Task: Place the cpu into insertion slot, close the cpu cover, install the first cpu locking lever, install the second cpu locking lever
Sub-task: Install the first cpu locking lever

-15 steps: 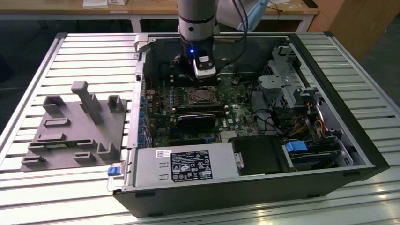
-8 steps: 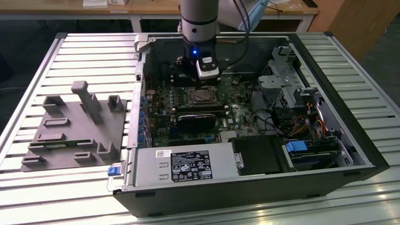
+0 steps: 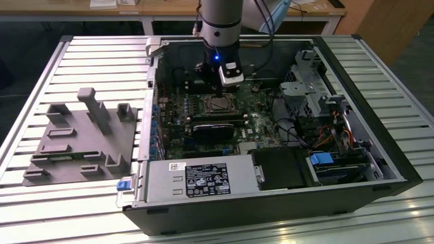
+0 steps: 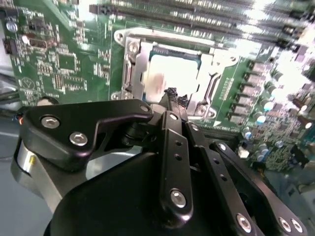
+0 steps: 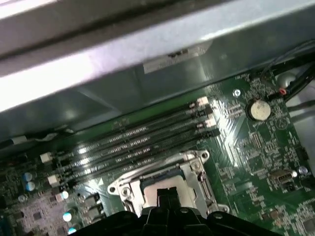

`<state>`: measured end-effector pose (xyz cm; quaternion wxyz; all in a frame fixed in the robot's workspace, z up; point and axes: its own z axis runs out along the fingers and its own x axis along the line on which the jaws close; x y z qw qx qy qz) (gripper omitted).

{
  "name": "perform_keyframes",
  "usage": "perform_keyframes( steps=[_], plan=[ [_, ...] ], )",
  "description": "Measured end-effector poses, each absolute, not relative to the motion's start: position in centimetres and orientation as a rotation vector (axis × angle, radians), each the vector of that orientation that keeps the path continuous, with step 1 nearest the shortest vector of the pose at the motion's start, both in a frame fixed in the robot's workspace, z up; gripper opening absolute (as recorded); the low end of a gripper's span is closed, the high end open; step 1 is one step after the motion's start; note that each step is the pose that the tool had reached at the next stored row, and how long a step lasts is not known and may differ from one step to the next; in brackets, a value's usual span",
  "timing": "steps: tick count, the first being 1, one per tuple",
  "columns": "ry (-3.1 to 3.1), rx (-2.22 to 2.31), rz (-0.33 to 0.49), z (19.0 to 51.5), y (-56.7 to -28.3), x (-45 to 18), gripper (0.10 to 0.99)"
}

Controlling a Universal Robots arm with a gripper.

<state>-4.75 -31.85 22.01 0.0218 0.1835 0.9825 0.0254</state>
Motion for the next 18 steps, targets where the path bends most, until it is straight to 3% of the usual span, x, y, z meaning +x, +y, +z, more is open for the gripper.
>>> perform_keyframes(
  steps=[3,18],
  plan=[
    [3.042,0.563,0.041,22.01,-31.94,-4.74,0.102],
    [3.071,0.384,0.044,21.70,-32.30,-4.64,0.102]
  ],
)
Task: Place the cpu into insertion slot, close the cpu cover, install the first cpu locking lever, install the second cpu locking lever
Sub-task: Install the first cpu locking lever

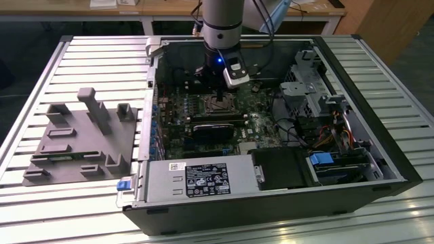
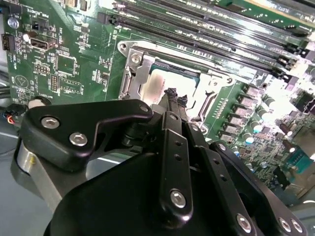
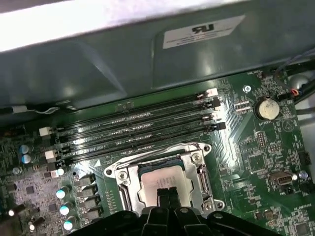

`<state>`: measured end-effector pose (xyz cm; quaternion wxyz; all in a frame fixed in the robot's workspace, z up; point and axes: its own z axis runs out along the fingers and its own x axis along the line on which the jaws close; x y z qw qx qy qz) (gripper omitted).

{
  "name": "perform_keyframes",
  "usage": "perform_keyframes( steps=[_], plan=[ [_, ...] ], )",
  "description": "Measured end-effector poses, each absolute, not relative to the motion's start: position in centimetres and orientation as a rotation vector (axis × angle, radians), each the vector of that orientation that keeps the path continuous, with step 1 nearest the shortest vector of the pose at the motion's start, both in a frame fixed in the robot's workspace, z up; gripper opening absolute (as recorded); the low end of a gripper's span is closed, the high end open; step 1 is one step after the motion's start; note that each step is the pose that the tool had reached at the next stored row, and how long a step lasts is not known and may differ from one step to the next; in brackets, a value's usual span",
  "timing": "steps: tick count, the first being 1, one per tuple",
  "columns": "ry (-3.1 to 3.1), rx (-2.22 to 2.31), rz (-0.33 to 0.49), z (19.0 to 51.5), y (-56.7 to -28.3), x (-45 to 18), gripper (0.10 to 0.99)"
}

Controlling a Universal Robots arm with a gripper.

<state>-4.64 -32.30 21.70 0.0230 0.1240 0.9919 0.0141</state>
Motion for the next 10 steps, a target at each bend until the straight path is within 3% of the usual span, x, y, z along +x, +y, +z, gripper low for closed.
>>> perform_keyframes(
  steps=[10],
  plan=[
    [3.071,0.381,0.043,22.23,-32.35,-4.29,0.102]
  ],
)
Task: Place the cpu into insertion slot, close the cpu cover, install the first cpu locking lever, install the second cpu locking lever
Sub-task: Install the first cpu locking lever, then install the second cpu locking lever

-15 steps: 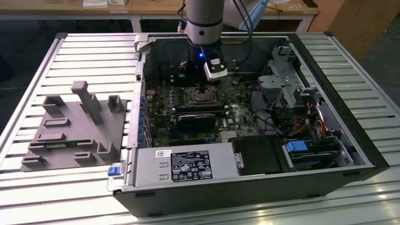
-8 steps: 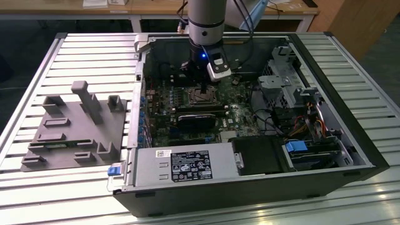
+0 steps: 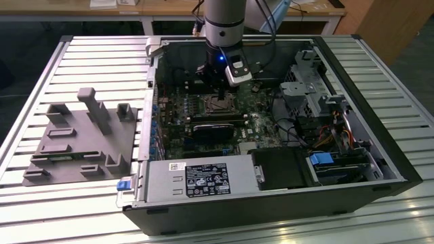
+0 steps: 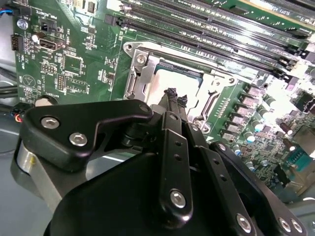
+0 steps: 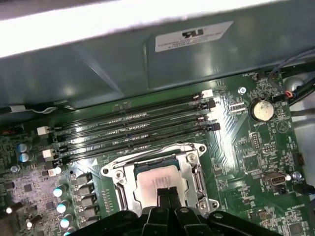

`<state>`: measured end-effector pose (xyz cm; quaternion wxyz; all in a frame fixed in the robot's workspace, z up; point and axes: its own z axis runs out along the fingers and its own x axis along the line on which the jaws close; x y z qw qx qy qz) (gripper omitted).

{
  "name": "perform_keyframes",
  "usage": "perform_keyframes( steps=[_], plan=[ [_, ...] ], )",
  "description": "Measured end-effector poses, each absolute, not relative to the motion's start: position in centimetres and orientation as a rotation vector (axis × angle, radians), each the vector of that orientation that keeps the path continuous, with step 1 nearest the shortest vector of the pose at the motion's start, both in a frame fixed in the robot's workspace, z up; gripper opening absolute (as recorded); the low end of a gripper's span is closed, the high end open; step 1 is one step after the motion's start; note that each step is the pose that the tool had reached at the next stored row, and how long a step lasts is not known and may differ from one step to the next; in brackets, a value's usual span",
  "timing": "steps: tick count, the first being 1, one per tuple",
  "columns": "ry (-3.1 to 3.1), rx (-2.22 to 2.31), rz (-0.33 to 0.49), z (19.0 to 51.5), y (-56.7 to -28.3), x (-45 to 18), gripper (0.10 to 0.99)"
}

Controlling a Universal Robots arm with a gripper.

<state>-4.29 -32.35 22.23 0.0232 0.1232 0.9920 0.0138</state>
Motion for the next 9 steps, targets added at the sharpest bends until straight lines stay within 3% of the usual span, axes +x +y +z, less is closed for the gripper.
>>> perform_keyframes(
  steps=[9],
  plan=[
    [3.071,0.381,0.043,22.31,-32.35,-4.29,0.102]
  ],
)
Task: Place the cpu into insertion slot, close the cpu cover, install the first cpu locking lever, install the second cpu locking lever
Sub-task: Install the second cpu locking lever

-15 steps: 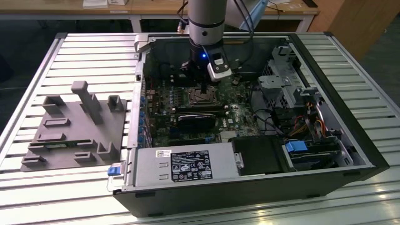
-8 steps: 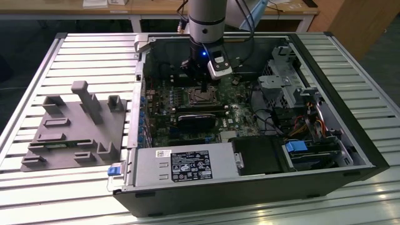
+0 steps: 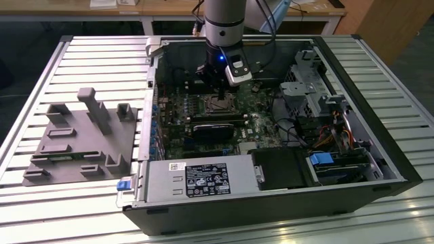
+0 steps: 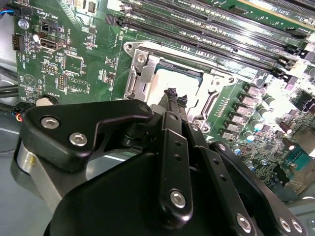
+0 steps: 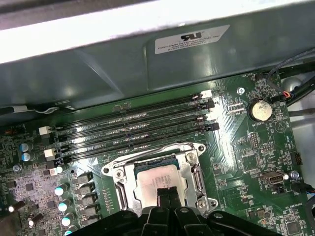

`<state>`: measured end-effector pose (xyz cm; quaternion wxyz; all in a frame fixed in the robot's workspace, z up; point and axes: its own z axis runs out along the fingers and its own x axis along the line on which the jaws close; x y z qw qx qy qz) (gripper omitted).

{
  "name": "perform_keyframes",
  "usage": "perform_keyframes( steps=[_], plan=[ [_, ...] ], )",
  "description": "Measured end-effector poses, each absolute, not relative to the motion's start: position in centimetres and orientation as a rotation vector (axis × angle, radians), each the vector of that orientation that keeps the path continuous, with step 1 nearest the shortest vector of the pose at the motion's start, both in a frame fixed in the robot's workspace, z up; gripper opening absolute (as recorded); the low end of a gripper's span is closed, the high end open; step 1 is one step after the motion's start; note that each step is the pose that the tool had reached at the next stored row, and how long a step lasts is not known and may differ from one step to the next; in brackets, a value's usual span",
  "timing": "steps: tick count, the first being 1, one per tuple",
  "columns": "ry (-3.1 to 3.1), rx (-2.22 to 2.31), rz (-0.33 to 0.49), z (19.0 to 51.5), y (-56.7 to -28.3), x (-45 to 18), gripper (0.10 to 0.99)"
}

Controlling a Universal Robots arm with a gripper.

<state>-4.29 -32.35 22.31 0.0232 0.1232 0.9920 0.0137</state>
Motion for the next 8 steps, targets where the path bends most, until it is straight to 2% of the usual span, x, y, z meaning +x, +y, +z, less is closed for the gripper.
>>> perform_keyframes(
  steps=[8],
  plan=[
    [3.071,0.382,0.041,22.63,-32.34,-4.30,0.102]
  ],
)
